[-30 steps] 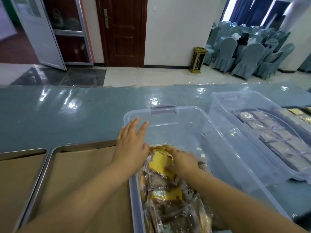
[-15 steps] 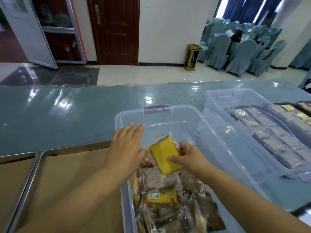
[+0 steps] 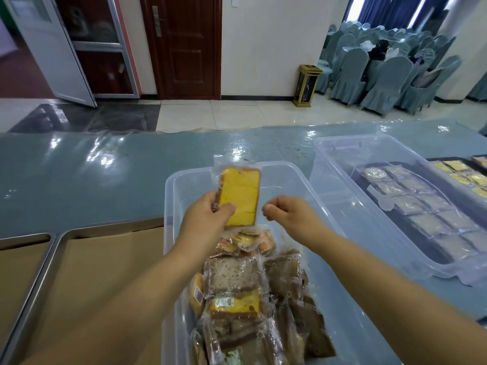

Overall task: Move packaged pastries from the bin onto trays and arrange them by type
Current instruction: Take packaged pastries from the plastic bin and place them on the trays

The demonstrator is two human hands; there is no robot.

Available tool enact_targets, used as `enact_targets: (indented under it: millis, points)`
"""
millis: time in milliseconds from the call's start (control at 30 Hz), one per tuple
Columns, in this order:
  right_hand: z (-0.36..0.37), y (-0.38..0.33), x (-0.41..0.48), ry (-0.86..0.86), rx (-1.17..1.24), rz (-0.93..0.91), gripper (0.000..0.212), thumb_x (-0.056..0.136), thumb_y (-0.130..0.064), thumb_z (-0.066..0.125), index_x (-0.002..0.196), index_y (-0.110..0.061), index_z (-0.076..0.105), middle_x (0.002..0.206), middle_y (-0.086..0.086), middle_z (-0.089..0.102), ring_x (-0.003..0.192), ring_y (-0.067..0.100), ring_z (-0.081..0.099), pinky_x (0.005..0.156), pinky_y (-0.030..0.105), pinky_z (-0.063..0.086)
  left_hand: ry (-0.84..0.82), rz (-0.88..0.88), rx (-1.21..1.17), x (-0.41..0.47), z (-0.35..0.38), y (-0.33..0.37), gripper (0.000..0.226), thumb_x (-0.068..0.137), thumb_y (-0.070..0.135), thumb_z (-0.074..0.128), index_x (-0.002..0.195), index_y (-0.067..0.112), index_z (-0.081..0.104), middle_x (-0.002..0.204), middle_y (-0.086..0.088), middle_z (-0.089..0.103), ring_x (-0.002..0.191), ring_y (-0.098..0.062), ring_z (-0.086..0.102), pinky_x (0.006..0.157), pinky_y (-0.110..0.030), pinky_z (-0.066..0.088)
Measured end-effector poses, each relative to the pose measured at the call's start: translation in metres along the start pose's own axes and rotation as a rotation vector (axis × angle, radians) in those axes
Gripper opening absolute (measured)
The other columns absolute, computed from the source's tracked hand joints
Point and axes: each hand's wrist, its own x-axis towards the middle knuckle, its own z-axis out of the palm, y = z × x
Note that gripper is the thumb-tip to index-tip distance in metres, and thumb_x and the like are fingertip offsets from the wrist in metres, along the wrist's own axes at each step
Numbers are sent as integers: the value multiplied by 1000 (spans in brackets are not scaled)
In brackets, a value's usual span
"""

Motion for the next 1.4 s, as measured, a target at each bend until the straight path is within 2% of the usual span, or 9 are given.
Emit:
enact_targets:
  millis: [133,233,467,633,967,1067,1167,1300,1400]
  points:
    - [14,34,0,-226,-687,90,27,94,-24,50,116,-13,61,116,7,62,103,25,58,86,32,46,67,23,11,0,0,-5,14,93,24,54,90,37,57,90,14,66,76,2,63,60,-17,47]
    - [26,50,-7,-399,-1029,48,26,92,-18,49,114,-9,59,116,11,59,106,28,55,86,34,45,54,21,29,1,1,-10,15,94,21,53,100,34,58,94,19,64,81,2,62,62,-14,45]
    - [35,60,-20,-416,-1359,-36,28,92,-24,48,115,-12,58,118,9,59,108,26,54,88,36,42,77,26,103,4,-1,-14,17,93,27,53,107,37,55,94,23,62,84,3,59,66,-19,44]
    - [32,60,-27,-320,-1108,76,36,86,-13,55,122,-17,53,111,6,61,102,26,59,75,32,44,88,2,118,5,-1,-12,15,90,25,56,82,38,57,82,12,65,76,-8,62,63,-27,49]
    - [36,55,-34,-376,-860,162,45,86,-26,61,126,-14,45,109,7,60,90,24,60,65,31,48,65,5,161,4,0,-8,17,89,27,55,77,38,51,89,-1,66,81,-19,63,73,-42,53]
    - [24,45,-39,-193,-821,89,22,90,-29,55,103,-17,41,91,4,57,87,27,60,60,31,39,66,7,157,5,0,-8,12,90,29,54,81,36,53,88,1,66,80,-17,63,69,-37,52]
    - [3,26,-41,47,-744,-22,28,85,-32,59,92,-20,35,80,-3,48,78,27,58,58,33,39,76,-2,157,5,-1,-9,11,90,29,54,80,34,54,87,-1,66,79,-18,62,70,-40,52]
    - [-12,-1,-42,383,-232,-54,39,82,-28,65,113,-28,42,85,-14,55,75,9,57,60,26,43,87,1,197,3,-2,-10,17,90,29,52,77,38,49,88,-2,65,81,-19,61,75,-44,50]
    - [-3,-13,-44,547,256,-96,36,81,-13,68,102,-33,47,87,-14,60,77,-5,60,60,9,47,111,18,241,5,-3,-14,15,92,32,49,78,38,48,85,3,64,77,-14,59,71,-36,48]
